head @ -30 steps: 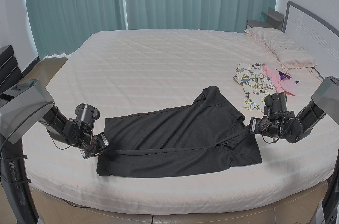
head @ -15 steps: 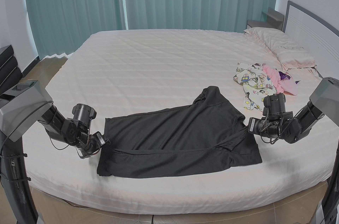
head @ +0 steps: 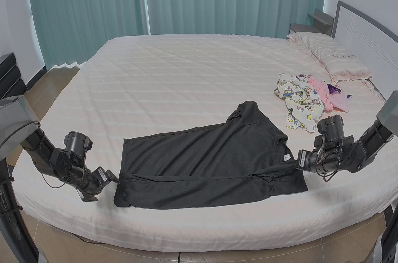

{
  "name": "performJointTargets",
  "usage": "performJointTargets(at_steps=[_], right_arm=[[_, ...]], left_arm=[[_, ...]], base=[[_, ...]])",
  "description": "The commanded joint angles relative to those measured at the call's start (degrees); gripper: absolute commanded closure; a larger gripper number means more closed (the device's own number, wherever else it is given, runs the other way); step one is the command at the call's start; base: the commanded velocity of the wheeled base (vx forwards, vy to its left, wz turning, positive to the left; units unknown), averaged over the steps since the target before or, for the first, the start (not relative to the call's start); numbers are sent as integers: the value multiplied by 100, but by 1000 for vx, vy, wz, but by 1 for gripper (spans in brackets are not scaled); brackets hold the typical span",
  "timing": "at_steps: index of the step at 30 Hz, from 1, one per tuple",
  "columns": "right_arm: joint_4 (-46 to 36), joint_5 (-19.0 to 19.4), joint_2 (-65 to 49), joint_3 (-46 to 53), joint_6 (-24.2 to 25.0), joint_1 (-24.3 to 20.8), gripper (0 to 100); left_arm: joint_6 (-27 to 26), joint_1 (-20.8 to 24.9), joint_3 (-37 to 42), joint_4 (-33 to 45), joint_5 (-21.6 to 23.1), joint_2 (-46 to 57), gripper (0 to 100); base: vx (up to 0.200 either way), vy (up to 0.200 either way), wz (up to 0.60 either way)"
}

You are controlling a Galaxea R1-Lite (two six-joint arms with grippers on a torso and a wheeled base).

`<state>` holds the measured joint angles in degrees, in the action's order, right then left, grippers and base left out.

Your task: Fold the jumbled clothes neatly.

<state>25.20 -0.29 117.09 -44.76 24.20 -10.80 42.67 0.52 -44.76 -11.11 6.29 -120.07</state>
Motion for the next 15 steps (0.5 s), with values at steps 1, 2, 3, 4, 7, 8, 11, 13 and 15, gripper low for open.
performJointTargets(at_steps=[1, 2, 3, 4, 7, 8, 11, 13, 15], right_arm=[[-243, 29, -380, 337, -47, 43, 0], [-331, 20, -371, 398, -73, 43, 0], [-498, 20, -345, 442, -126, 43, 0], [-560, 20, -327, 460, -161, 52, 0], [-604, 20, -318, 442, -187, 140, 0], [-621, 29, -354, 433, -187, 166, 0], [-551, 20, -362, 398, -100, 245, 0], [-551, 29, -345, 389, -12, 324, 0], [-542, 29, -310, 416, 76, 333, 0]], left_arm=[[14, -35, 477, -164, 162, 308, 0], [22, -35, 530, -217, 188, 317, 0], [101, -17, 600, -296, 215, 308, 0], [163, -17, 618, -340, 215, 308, 0], [207, -17, 636, -392, 276, 299, 0], [216, -17, 644, -392, 338, 308, 0], [216, -17, 706, -410, 496, 326, 0], [216, -17, 723, -454, 593, 335, 0], [216, -17, 732, -471, 610, 335, 0]], base=[[0, 0, 0], [0, 0, 0], [0, 0, 0], [0, 0, 0], [0, 0, 0], [0, 0, 0], [0, 0, 0], [0, 0, 0], [0, 0, 0]])
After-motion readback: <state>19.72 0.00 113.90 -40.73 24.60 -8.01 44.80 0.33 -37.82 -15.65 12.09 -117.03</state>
